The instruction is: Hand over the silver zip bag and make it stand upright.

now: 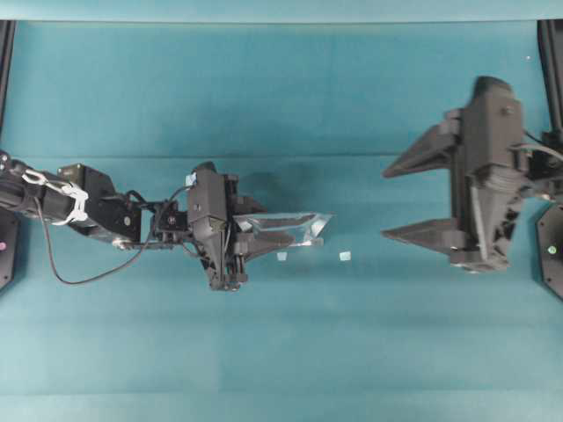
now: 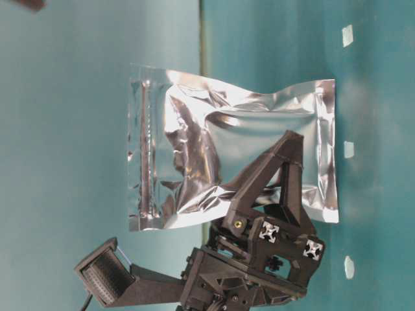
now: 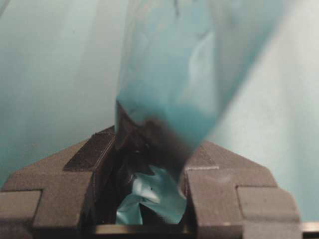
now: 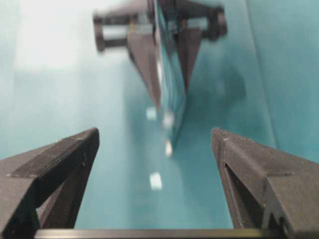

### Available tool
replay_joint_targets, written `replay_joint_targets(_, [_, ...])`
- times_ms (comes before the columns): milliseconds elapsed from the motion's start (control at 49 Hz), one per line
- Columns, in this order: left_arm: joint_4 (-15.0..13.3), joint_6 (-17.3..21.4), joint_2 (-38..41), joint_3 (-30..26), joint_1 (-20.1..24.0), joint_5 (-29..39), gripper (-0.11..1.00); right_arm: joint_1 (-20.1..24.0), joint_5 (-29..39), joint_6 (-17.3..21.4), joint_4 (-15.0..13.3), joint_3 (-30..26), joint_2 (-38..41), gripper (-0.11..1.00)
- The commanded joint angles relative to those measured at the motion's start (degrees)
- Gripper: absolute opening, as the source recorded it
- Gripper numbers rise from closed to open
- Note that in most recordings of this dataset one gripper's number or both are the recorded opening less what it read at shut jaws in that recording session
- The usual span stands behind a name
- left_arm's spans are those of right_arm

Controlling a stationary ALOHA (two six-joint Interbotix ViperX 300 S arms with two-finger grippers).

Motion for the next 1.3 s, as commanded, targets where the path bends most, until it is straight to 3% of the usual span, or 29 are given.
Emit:
replay_joint_targets(0, [0.18, 0.18, -0.18, 0.09, -0.7, 0.44, 0.23, 0.18, -0.88, 0.53, 0.18, 0.79, -2.02, 0.97])
replay_joint_targets(387, [0.18, 1.14, -0.35, 0.18, -0.7, 1.23, 0.23, 0.18, -2.81, 0.62, 0.35, 4.31, -5.71, 0.97])
replay_joint_targets(1284, [0.18, 1.14, -0.7, 0.0, -0.7, 2.99, 0.23, 0.18, -4.39, 0.53, 0.7, 5.45, -5.62, 0.97])
